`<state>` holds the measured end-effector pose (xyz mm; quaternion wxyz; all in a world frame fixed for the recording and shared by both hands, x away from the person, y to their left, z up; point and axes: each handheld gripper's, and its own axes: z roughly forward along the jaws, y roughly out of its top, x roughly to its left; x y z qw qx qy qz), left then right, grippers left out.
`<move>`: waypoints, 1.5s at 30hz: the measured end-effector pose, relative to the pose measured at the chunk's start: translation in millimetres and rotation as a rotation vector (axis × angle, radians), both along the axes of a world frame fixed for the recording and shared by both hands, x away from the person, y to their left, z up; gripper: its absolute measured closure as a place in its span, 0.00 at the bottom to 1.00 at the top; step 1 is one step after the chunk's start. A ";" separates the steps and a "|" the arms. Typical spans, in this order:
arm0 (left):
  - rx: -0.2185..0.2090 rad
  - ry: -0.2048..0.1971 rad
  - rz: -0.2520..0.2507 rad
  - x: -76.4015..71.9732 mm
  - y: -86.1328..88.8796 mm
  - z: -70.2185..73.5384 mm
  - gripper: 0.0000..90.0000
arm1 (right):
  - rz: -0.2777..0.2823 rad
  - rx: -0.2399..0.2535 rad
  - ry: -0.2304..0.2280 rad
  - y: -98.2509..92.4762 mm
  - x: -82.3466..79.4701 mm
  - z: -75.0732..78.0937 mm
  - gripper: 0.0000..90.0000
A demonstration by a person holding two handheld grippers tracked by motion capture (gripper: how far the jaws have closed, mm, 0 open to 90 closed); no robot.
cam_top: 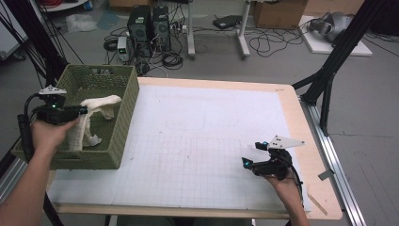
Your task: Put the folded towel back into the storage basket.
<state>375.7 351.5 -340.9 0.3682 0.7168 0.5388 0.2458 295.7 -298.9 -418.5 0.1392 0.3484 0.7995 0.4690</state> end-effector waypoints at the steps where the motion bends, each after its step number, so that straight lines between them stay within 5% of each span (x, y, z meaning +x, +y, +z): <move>1: 0.000 0.005 0.004 1.5 -0.2 -1.1 0.92 | 0.000 -0.002 -0.002 0.0 0.2 -0.1 0.14; 6: 0.005 0.015 0.032 8.9 -0.1 -5.8 0.92 | -0.001 -0.003 0.004 0.6 0.4 -0.6 0.14; 15: -0.081 0.011 0.131 24.2 2.9 -13.2 0.92 | 0.002 -0.005 0.014 2.0 0.7 -2.1 0.14; 22: 0.008 0.136 0.135 35.7 -0.9 -26.4 0.91 | 0.010 -0.017 0.019 4.4 1.8 -4.0 0.14; 25: 0.078 0.225 0.115 40.2 -4.5 -31.5 0.91 | 0.014 -0.018 0.014 4.9 2.3 -4.2 0.14; 29: 0.093 0.296 0.121 42.7 -5.2 -36.9 0.90 | 0.011 -0.014 0.016 4.4 1.7 -3.7 0.14; 35: 0.108 0.366 0.098 45.2 -5.5 -41.6 0.89 | 0.016 -0.013 0.014 4.6 2.1 -3.9 0.14; 45: 0.108 0.415 0.043 55.5 -17.8 -51.9 0.82 | 0.018 -0.014 0.018 5.1 1.4 -3.9 0.14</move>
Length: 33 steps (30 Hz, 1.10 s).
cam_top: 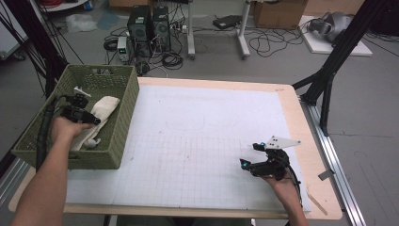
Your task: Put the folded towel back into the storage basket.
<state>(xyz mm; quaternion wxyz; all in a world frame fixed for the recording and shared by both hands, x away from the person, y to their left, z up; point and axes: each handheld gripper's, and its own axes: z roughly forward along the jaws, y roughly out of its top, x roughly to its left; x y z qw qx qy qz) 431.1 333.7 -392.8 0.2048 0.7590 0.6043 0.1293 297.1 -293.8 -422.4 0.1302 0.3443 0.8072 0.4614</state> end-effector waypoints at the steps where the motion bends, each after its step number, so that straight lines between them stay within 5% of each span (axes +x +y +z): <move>1: 0.013 0.007 -0.002 0.0 -0.3 -1.5 0.79 | 0.001 0.001 0.000 -0.3 0.1 0.1 0.14; 8: 0.043 -0.001 -0.034 -4.8 4.0 8.7 0.60 | 0.001 0.005 -0.004 -0.8 -0.4 0.7 0.14; 20: 0.027 -0.030 -0.126 -21.7 2.7 24.6 0.56 | -0.001 0.011 -0.008 -0.5 -1.1 2.9 0.15; 24: 0.043 -0.003 -0.159 -25.4 -0.4 20.7 0.56 | 0.002 0.010 -0.012 -0.3 -0.7 3.1 0.15; 33: 0.126 0.140 -0.181 -18.3 -8.4 -3.4 0.59 | 0.002 0.009 -0.012 0.0 -1.2 3.6 0.15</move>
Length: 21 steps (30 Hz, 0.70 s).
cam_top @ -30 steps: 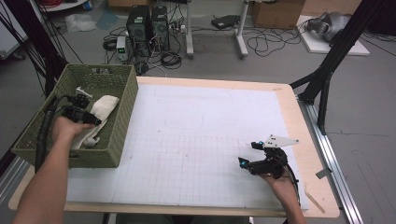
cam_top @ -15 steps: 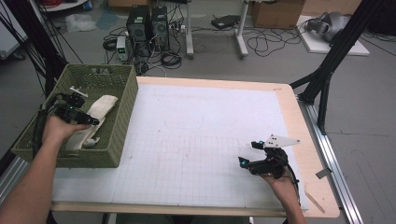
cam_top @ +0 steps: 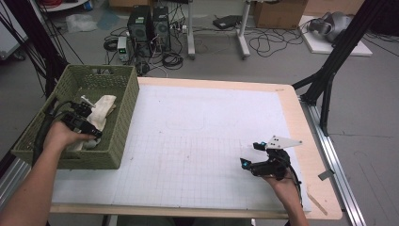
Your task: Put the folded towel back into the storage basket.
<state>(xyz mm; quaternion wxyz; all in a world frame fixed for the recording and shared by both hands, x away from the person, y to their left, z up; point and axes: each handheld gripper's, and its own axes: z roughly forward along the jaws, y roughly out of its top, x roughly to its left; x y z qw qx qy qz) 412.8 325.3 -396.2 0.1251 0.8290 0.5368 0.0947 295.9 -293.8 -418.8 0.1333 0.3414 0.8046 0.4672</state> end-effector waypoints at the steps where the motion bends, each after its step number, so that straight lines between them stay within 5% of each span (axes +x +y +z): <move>1: 0.019 -0.002 -0.005 0.8 -0.6 -0.6 0.65 | 0.001 -0.001 -0.001 0.3 0.1 -0.1 0.15; 5: 0.054 0.001 -0.002 3.3 -1.4 1.5 0.88 | 0.003 -0.001 -0.003 0.0 0.1 0.1 0.15; 15: 0.143 -0.164 0.076 13.2 3.0 10.5 0.89 | 0.003 0.003 -0.005 -0.9 0.2 -0.3 0.15; 21: 0.087 -0.077 0.035 14.5 3.7 4.0 0.73 | 0.001 0.004 0.000 -1.5 0.0 -0.7 0.15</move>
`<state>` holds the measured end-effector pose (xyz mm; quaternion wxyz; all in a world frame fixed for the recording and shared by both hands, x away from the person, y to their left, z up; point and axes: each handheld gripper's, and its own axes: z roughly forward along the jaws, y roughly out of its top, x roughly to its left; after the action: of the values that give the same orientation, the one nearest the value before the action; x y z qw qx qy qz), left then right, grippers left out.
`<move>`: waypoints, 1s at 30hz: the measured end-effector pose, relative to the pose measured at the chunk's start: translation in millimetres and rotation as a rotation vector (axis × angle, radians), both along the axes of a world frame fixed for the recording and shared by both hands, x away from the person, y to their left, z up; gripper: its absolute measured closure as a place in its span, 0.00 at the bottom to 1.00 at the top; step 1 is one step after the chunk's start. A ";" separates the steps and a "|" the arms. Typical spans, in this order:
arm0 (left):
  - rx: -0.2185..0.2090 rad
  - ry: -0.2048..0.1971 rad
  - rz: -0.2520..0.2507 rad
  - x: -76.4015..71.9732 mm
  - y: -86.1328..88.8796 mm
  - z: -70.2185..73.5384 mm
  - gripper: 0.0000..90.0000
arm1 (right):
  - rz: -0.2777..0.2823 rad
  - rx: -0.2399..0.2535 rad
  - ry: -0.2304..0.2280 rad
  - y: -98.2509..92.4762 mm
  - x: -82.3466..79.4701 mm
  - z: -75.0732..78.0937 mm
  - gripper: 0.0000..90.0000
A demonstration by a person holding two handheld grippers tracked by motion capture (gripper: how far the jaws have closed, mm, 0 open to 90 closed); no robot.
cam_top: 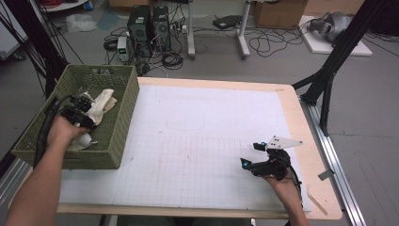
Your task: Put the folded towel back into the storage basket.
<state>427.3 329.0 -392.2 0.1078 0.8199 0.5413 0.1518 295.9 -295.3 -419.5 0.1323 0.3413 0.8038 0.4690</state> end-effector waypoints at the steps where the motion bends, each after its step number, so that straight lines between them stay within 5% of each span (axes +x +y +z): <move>1: -0.027 0.005 -0.001 -0.8 0.0 1.6 0.68 | -0.001 0.000 0.000 0.0 0.1 0.0 0.15; 4: -0.069 -0.017 -0.016 -5.9 -1.3 9.1 0.59 | -0.002 -0.001 0.000 0.7 -0.1 0.0 0.15; 12: -0.028 -0.022 -0.035 -22.9 0.5 20.6 0.52 | 0.005 0.000 -0.004 2.2 0.3 1.2 0.15; 17: 0.012 0.012 -0.021 -24.6 0.3 15.5 0.53 | 0.009 -0.001 -0.007 2.9 0.1 2.1 0.16; 20: 0.074 0.046 -0.026 -22.4 -4.1 9.0 0.58 | 0.006 0.006 -0.012 2.1 -0.4 2.9 0.16; 24: 0.128 0.071 -0.062 -21.8 -9.8 1.6 0.84 | -0.002 0.012 -0.012 0.0 -0.7 4.0 0.16; 30: 0.067 0.016 -0.115 -21.4 -15.6 12.4 0.91 | -0.001 0.009 -0.009 0.5 -0.4 3.4 0.16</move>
<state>405.9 313.4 -379.9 0.0843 0.8541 0.4887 0.1569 295.5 -294.8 -416.1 0.1347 0.3401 0.8008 0.4742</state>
